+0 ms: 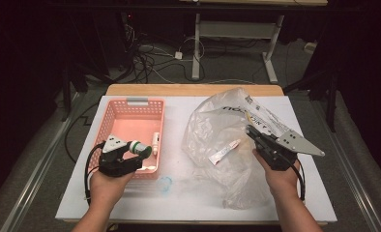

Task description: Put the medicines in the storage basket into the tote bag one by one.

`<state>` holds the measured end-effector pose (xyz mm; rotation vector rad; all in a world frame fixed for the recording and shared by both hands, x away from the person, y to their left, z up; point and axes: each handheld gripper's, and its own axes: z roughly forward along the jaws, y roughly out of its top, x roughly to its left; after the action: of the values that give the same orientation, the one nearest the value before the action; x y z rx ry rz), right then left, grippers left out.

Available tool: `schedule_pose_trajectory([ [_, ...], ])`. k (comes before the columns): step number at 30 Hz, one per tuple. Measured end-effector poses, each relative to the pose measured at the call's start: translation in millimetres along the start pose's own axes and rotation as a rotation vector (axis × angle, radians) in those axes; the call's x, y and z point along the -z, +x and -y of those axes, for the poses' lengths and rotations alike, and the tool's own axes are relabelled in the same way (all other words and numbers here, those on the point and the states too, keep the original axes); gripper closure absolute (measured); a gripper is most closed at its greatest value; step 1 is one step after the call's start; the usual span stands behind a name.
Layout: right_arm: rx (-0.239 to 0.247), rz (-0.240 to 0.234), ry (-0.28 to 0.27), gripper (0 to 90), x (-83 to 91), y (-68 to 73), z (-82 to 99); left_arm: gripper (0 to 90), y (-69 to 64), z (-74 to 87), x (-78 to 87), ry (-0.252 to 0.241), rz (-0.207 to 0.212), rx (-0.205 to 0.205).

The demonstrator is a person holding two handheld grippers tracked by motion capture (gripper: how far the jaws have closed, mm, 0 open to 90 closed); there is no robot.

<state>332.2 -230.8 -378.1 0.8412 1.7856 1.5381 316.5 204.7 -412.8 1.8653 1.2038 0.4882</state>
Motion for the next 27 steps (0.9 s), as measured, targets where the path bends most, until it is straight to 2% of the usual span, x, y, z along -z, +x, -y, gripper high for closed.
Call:
schedule_pose_trajectory([
  [8, 0.001, -0.002, 0.004, 90.0, -1.5, 0.9, 1.1, 35.0, -6.4, 7.0, -3.2, -0.037, 0.009, -0.007],
  [17, 0.006, -0.001, 0.006, 90.0, -1.5, 0.0, 1.4, 35.1, -12.1, 8.4, 1.6, -0.072, 0.032, -0.005],
  [24, 0.001, -0.004, 0.005, 90.0, -2.0, 1.3, 1.3, 35.1, -20.7, 1.8, 6.0, -0.091, 0.08, -0.001],
  [27, 0.002, -0.001, 0.004, 90.0, -1.3, 0.9, 0.6, 35.1, -29.2, -1.1, 5.0, -0.089, 0.099, -0.018],
])
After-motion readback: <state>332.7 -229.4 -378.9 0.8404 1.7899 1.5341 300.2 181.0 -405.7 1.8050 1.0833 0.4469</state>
